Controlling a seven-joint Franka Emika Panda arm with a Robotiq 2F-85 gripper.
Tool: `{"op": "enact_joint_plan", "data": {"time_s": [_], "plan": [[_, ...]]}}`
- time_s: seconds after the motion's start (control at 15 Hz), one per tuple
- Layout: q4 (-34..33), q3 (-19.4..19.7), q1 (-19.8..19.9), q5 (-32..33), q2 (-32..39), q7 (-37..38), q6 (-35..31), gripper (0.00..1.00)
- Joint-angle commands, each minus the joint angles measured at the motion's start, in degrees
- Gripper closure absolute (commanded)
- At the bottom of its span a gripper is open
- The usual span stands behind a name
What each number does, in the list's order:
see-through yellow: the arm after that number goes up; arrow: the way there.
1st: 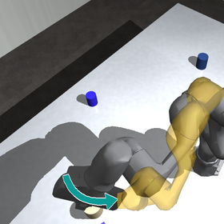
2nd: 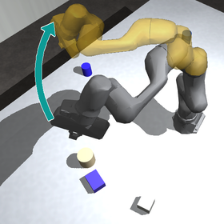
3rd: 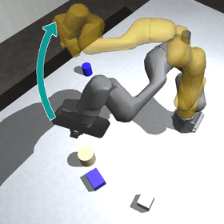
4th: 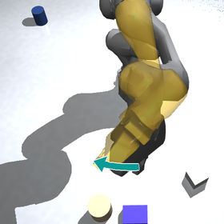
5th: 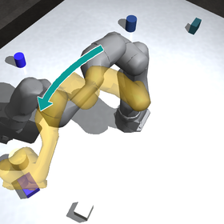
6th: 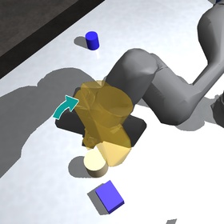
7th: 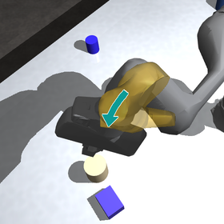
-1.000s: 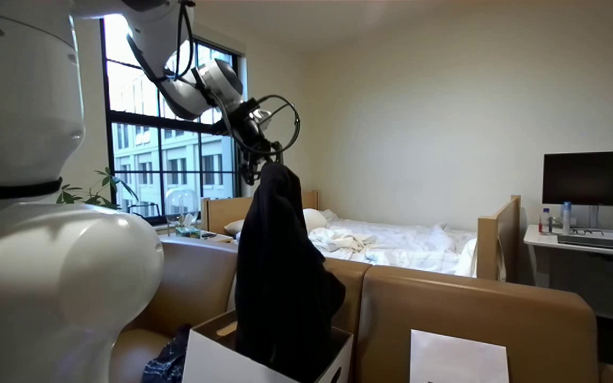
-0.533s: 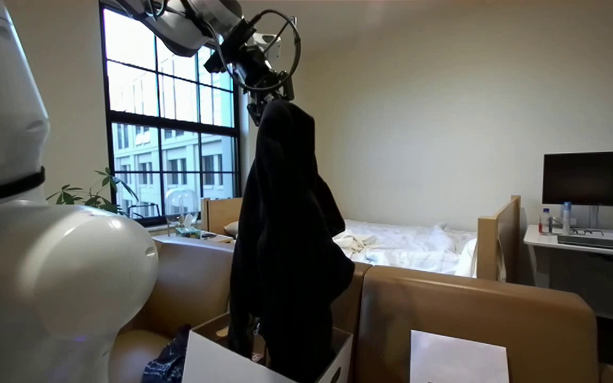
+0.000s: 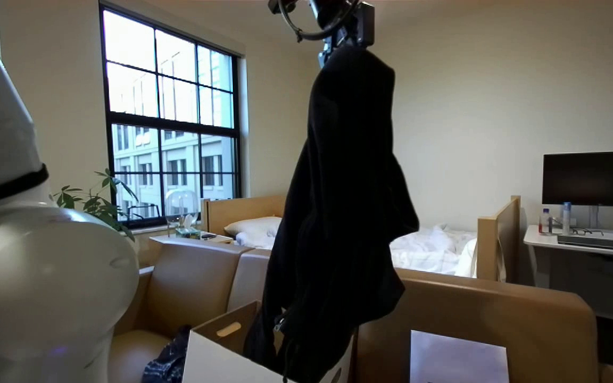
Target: Remove the black jersey out of the box
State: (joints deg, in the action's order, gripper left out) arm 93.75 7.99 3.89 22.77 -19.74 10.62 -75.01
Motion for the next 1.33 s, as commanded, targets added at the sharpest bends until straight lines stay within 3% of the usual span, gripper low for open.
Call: {"op": "enact_joint_plan", "data": {"time_s": [0.0,0.27,0.33,0.47,0.8,1.27], "plan": [[-5.9,7.3,6.3,-5.2,2.2,-2.6,1.4,1.0],[-14.3,17.6,12.5,-12.5,8.3,-3.6,1.2,1.0],[-7.2,13.6,11.5,-9.4,4.0,-2.1,0.1,1.0],[-8.0,15.0,12.7,-10.0,4.8,-3.1,0.1,1.0],[-7.5,13.0,12.3,-9.8,5.1,-2.2,-0.4,1.0],[-28.2,21.6,16.8,-33.9,20.3,3.2,7.1,1.0]]}}
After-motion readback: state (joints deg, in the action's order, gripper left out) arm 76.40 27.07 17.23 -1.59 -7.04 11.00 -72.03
